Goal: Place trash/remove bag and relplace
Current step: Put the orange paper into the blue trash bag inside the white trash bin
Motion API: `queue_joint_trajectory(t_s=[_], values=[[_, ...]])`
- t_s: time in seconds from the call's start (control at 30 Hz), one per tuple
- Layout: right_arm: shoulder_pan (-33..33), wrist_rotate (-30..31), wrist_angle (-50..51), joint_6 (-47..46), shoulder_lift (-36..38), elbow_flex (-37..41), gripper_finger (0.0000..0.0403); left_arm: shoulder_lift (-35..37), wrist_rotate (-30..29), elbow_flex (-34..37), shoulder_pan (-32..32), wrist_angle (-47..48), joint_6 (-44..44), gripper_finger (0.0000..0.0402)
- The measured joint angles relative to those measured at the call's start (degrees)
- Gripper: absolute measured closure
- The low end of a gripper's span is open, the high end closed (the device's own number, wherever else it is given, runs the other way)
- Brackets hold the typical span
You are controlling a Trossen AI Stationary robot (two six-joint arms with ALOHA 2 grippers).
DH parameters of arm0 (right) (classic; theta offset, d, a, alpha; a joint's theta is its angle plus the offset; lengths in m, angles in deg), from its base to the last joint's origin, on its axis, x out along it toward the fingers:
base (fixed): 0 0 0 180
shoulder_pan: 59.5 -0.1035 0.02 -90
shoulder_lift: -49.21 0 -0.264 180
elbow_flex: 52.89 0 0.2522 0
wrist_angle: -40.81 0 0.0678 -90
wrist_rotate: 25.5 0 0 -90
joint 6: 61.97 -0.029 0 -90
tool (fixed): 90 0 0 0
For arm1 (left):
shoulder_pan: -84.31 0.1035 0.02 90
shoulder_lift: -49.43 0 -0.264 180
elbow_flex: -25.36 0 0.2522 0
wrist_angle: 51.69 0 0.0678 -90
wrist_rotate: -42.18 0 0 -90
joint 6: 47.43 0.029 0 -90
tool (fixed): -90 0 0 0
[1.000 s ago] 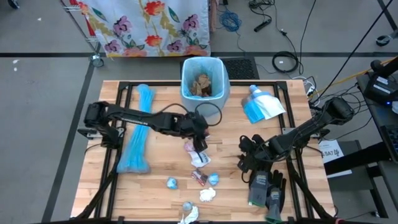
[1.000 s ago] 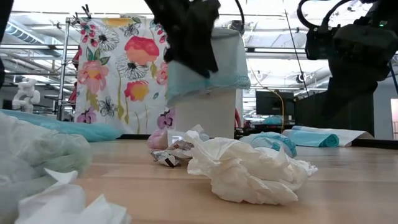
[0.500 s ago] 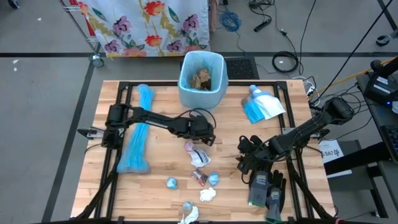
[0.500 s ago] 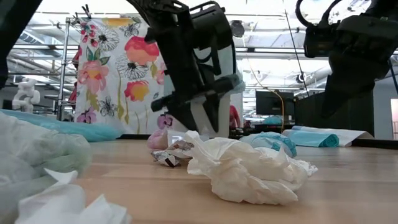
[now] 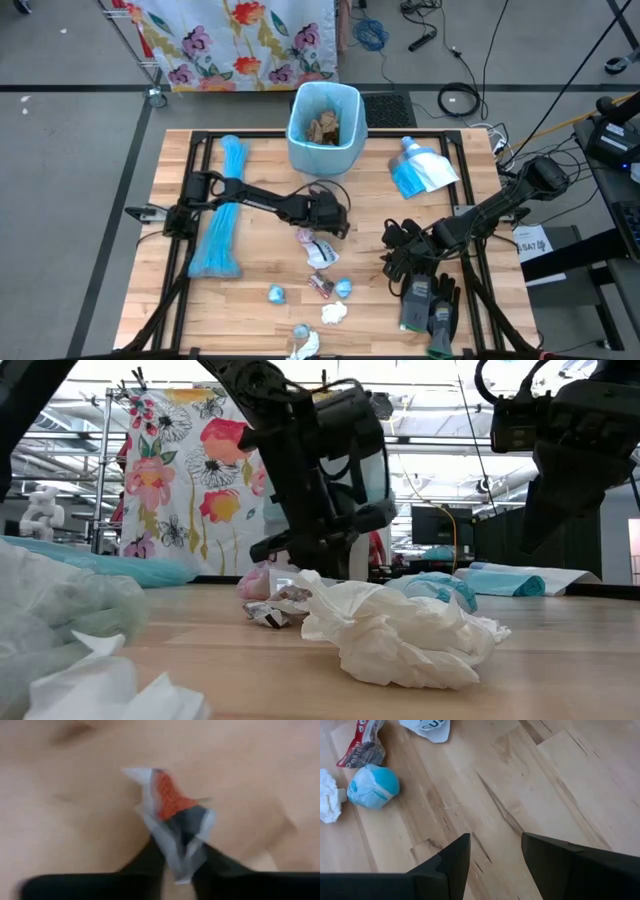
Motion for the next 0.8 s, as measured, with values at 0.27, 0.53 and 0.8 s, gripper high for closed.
queue_joint_trajectory(t_s=[0.27, 0.53, 0.8], values=[[0.8, 0.0, 0.5, 2.0, 0.0, 0.0, 0.0234, 5.4, 4.3, -3.0, -5.0, -0.8, 11.4, 0.0396], [2.8, 0.3, 0.5, 3.9, 0.0, 0.0, 0.0234, 13.5, 3.5, -9.2, -4.6, 0.1, 21.6, 0.0399], [3.1, 0.3, -1.1, 4.4, 0.0, 0.0, 0.0234, 23.0, -1.2, -18.9, 0.7, 9.8, 30.5, 0.04]])
